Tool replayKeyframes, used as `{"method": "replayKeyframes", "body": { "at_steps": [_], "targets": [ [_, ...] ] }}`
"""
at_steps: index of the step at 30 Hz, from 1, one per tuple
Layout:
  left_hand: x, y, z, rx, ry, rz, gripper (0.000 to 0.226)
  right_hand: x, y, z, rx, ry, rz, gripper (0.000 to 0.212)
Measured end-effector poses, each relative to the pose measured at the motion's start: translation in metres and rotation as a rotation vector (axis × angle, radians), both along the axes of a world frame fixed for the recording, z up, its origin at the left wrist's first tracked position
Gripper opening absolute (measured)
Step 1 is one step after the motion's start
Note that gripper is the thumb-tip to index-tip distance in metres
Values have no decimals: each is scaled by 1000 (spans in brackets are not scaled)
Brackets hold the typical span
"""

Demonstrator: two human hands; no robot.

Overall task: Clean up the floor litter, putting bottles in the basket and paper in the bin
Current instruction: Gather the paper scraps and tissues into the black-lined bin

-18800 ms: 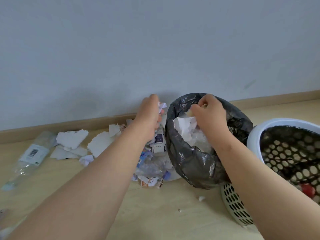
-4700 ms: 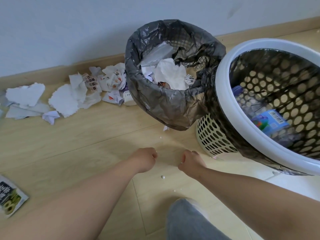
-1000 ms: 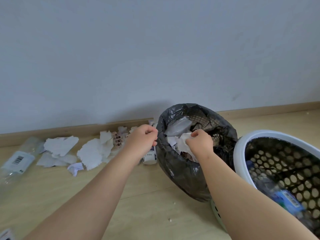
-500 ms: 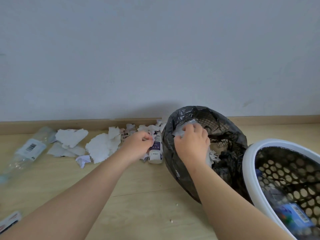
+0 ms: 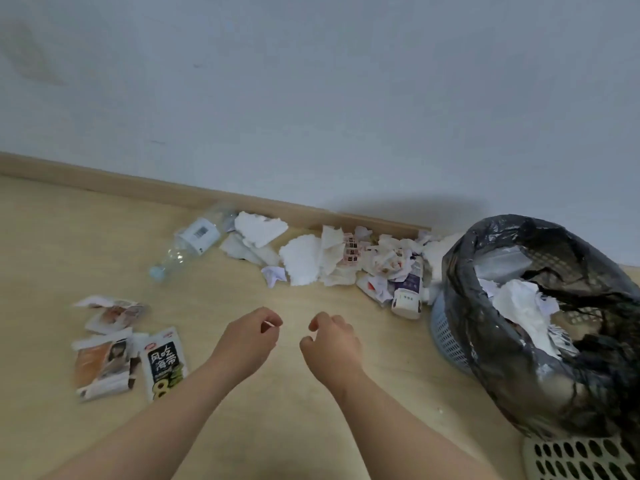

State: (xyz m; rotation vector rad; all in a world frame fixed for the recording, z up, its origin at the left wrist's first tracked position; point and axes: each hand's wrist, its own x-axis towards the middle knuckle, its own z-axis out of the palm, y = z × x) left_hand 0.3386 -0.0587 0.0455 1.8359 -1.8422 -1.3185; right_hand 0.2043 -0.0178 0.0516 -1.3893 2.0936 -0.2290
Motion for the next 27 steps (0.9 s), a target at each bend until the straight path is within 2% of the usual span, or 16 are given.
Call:
{"method": "replayKeyframes", "body": {
  "at_steps": [4, 7, 10, 11, 13, 15, 17, 19, 23, 27],
  "targets": [
    [47, 21, -33, -9, -105, 83, 16, 39, 6, -21, 81, -55, 60, 36],
    [77, 28, -52, -87, -187, 142, 21, 59, 16, -32, 128, -73, 141, 36],
    [105, 28, -67, -266, -404, 226, 31, 67, 23, -38, 171, -83, 162, 35],
    [113, 27, -71, -271, -500, 229, 39, 67, 25, -40, 178, -80, 165, 34],
    [127, 27, -80, -108, -631, 194, 57, 65, 27, -42, 191, -65, 169, 33],
    [136, 26, -89, 139, -632, 205, 72, 63, 28, -42, 200, -49, 165, 32],
    [135, 26, -97, 290, -596, 200, 78, 58, 28, -44, 203, -37, 156, 32],
    [127, 27, -100, 284, -608, 121, 76, 54, 28, -45, 209, -35, 142, 31],
    [97, 42, -98, 126, -635, -156, 72, 49, 31, -50, 219, -57, 107, 29],
    [69, 61, -96, 27, -573, -386, 68, 43, 36, -53, 226, -83, 51, 28]
  ]
}}
